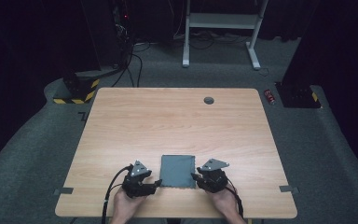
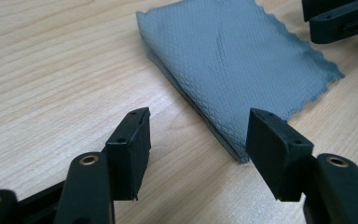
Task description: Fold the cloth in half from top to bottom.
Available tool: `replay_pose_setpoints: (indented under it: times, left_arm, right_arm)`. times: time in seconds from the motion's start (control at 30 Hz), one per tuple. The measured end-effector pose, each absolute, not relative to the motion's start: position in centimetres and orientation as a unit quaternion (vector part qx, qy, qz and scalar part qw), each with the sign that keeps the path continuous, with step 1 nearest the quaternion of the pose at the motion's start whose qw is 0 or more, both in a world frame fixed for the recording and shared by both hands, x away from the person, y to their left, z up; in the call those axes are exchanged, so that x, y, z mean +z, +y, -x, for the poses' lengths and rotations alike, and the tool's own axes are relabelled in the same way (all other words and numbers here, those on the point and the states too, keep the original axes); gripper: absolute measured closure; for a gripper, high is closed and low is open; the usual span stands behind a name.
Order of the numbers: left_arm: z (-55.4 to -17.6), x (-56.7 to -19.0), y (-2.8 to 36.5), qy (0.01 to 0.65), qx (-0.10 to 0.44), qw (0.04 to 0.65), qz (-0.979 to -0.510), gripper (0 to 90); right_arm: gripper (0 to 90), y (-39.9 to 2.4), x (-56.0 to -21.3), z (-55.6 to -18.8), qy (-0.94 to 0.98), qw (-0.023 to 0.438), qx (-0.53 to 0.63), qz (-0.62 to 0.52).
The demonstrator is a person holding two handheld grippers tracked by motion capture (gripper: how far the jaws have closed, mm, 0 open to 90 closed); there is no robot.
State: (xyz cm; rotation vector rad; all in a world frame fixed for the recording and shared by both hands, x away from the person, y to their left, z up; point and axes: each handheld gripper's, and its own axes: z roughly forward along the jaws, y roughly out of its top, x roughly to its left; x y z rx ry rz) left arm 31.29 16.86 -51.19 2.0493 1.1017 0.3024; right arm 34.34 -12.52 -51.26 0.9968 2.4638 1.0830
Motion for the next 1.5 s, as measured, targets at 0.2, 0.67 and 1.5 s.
replay_pose_setpoints:
  times: [0.2,0.67,1.5]
  left_arm:
    - [-31.5,-50.7,17.9,0.444,0.121,0.400,-0.792,39.1]
    - [-31.7,-50.1,20.4,0.463,0.122,0.422,-0.770,38.8]
    - [-31.5,-50.7,20.6,0.470,0.115,0.414,-0.771,39.0]
  right_arm:
    - [63.3,-13.7,-50.6,-34.4,0.836,0.140,0.386,-0.363]
    - [61.4,-16.6,-49.9,-34.2,0.812,0.154,0.400,-0.396]
    - [65.6,-9.1,-51.4,-33.1,0.870,0.120,0.369,-0.305]
